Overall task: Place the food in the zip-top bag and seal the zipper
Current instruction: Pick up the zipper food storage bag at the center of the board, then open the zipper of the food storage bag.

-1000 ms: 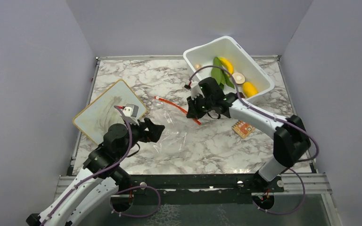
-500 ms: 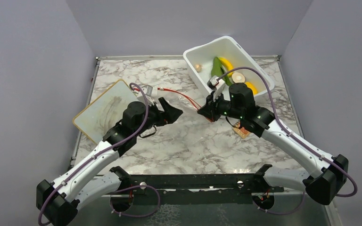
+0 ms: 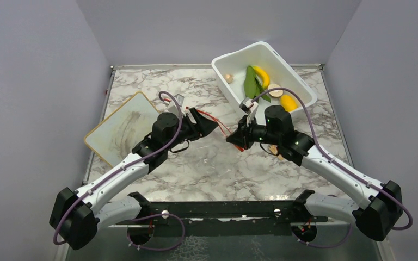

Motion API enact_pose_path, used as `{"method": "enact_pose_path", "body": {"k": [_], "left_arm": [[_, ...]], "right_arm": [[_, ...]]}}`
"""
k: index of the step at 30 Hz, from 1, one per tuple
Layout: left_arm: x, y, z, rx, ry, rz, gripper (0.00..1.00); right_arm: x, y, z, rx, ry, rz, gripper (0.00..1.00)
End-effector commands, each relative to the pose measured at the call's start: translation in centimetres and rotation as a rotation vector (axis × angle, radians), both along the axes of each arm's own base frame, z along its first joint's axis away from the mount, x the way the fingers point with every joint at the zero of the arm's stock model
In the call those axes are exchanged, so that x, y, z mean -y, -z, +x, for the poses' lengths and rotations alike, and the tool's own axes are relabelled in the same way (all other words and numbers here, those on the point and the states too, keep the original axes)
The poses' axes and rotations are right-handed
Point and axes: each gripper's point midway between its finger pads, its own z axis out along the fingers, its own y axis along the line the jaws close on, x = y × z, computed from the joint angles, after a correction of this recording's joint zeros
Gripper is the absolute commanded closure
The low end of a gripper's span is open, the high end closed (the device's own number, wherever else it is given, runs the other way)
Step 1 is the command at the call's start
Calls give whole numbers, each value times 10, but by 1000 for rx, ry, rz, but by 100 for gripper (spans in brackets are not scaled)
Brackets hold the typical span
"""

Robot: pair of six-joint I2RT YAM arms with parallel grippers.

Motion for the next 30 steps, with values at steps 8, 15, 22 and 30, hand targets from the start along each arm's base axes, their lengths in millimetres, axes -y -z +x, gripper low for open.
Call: {"method": "enact_pose_path", "body": {"k": [8,15,22,30], "left_arm": [[6,-6,-5,129,81,26,91],[9,-2,-21,155,151,-6,100],[16,-11,-40,239,285,5,100],[13,-17,-60,341,378,25,100]], "right_arm": [[-16,-20,-16,-37,-70,134,99],[-11,-14,-13,-81,-15,112,82],[-2,-39,-15,-144,71,147,55],[6,-49,-20,-196,124,160,48]]}}
